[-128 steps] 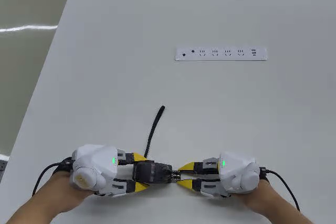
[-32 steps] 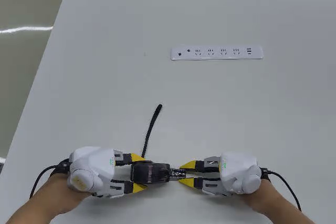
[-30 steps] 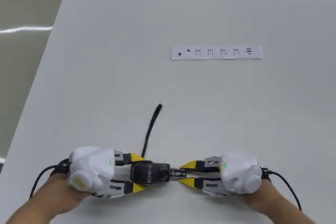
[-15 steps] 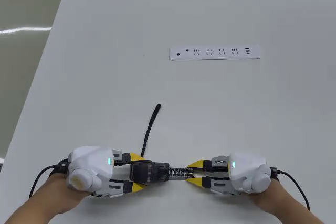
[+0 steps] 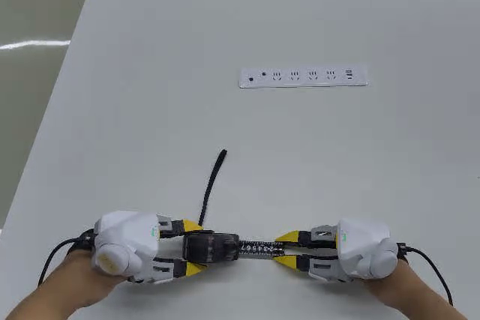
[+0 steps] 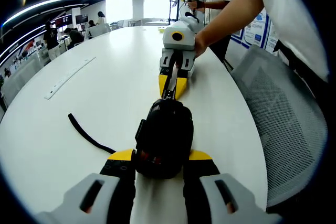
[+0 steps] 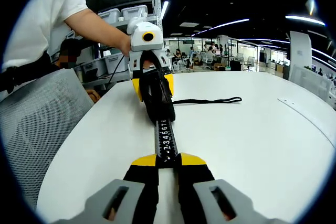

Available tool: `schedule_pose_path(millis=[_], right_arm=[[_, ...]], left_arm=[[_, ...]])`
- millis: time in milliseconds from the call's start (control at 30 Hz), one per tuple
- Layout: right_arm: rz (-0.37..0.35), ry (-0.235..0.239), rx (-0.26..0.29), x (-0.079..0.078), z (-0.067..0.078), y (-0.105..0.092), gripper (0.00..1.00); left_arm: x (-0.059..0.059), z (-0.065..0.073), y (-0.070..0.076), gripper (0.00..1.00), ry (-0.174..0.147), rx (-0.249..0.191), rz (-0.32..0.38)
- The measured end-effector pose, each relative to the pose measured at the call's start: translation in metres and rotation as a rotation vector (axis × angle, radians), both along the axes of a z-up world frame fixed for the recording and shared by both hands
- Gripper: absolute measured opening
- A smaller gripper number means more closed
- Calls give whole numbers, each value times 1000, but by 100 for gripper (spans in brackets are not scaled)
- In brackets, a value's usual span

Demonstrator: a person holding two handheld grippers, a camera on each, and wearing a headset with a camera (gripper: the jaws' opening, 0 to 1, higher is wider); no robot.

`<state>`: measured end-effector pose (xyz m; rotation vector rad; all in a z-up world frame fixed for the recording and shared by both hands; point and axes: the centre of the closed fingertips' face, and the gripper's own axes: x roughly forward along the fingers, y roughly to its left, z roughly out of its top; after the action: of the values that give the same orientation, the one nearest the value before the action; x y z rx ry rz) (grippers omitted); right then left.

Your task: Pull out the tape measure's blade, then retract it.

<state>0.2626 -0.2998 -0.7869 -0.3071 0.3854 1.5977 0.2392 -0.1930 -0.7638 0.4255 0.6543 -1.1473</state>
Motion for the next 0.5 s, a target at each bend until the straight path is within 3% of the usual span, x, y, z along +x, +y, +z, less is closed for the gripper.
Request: schedule_pose_path(millis=[500], right_arm=[[-14,16,4,2,1,-14,12]], left_arm=[[1,-1,0,31,3,-1,4]])
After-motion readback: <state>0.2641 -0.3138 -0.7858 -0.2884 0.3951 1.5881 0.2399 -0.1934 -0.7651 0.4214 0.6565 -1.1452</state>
